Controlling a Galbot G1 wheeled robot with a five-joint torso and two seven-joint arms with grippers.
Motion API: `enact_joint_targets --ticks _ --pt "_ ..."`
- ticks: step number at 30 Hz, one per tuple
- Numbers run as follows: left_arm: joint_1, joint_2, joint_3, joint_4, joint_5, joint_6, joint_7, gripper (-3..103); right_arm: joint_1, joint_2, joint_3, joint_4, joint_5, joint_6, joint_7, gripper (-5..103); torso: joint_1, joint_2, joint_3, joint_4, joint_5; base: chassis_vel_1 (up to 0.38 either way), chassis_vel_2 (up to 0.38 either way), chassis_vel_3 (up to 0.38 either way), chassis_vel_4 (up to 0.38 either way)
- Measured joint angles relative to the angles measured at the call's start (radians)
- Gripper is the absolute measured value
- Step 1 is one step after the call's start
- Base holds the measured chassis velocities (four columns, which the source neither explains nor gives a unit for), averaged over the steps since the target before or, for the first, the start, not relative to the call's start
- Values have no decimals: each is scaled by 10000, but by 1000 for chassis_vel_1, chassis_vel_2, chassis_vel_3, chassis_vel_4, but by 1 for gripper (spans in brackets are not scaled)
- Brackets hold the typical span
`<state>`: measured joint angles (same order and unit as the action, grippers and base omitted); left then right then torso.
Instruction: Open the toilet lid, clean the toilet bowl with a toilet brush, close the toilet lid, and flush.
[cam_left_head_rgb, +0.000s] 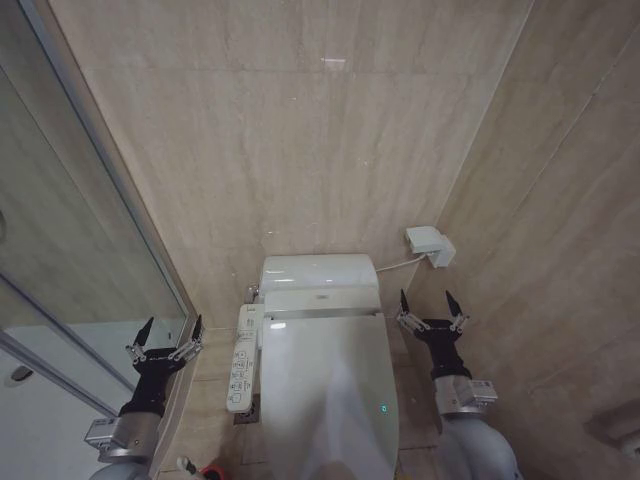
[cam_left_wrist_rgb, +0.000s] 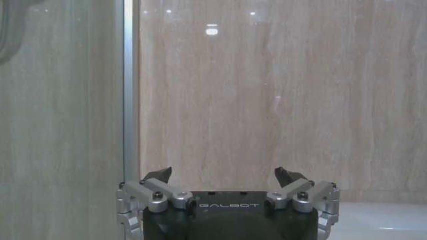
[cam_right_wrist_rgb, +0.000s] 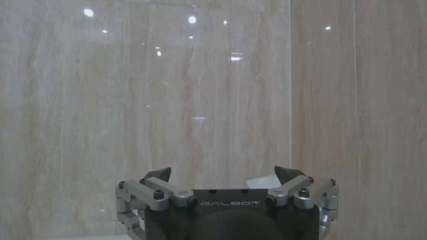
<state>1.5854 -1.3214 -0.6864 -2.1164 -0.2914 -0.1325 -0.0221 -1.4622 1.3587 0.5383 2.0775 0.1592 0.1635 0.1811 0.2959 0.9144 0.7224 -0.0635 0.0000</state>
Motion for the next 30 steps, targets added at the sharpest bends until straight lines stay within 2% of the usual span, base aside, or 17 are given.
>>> enact_joint_targets --ticks 30 --pt "7 -29 -53 4 204 55 41 100 0 0 0 0 0 0 0 100 0 0 0 0 0 0 0 0 0"
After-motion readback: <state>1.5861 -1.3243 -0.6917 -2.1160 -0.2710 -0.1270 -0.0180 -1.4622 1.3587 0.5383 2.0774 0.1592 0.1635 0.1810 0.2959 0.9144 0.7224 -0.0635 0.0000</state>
